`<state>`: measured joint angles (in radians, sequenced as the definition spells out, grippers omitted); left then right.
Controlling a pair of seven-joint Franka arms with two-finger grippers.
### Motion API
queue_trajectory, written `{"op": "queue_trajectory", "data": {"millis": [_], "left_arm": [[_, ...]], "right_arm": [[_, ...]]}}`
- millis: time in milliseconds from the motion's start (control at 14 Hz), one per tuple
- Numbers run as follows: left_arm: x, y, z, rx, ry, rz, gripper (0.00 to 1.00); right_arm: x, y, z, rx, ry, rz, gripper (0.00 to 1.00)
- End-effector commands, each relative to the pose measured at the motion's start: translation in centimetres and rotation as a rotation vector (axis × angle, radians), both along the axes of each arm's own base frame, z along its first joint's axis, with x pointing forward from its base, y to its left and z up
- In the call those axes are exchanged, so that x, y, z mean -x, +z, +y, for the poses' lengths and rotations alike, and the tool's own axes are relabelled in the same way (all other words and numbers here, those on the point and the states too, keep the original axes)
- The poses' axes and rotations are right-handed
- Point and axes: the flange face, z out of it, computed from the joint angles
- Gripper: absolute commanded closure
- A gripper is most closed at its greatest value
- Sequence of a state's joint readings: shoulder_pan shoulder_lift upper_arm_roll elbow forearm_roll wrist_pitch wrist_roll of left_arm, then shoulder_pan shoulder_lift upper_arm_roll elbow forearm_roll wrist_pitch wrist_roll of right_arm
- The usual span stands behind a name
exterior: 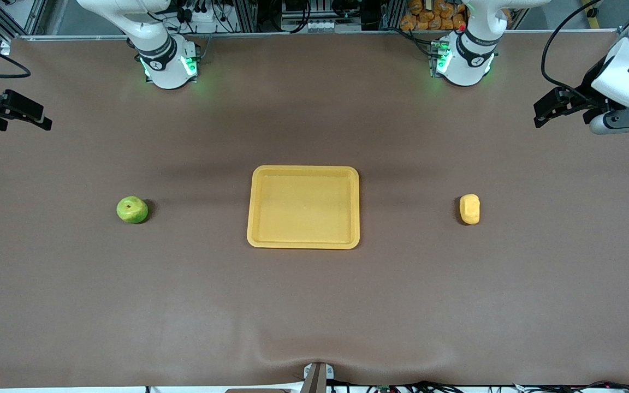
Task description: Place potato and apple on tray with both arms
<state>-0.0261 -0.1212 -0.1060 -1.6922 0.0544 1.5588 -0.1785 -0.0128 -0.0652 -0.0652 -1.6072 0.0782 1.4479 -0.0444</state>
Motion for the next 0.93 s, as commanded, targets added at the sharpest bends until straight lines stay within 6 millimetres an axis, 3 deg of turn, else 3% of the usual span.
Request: {"op": "queue_trajectory", "data": {"millis": [0, 571, 857], "left_arm": [[-0.5, 0.4, 0.1, 0.012, -0.014, -0.003, 0.00], [-1.0, -0.3, 0.4, 0.019, -0.008, 0.011, 0.00], [-2.1, -2.6, 0.2, 0.014, -0.009, 0.055, 0.00]], "right_arm": [[-0.4, 0.5, -0.2, 0.016, 0.044, -0.007, 0.00], [-1.2, -0.1, -1.0, 0.027, 0.028, -0.026, 0.00], [-1.4, -0.2, -0.7, 0.024, 0.032, -0.025, 0.00]]}}
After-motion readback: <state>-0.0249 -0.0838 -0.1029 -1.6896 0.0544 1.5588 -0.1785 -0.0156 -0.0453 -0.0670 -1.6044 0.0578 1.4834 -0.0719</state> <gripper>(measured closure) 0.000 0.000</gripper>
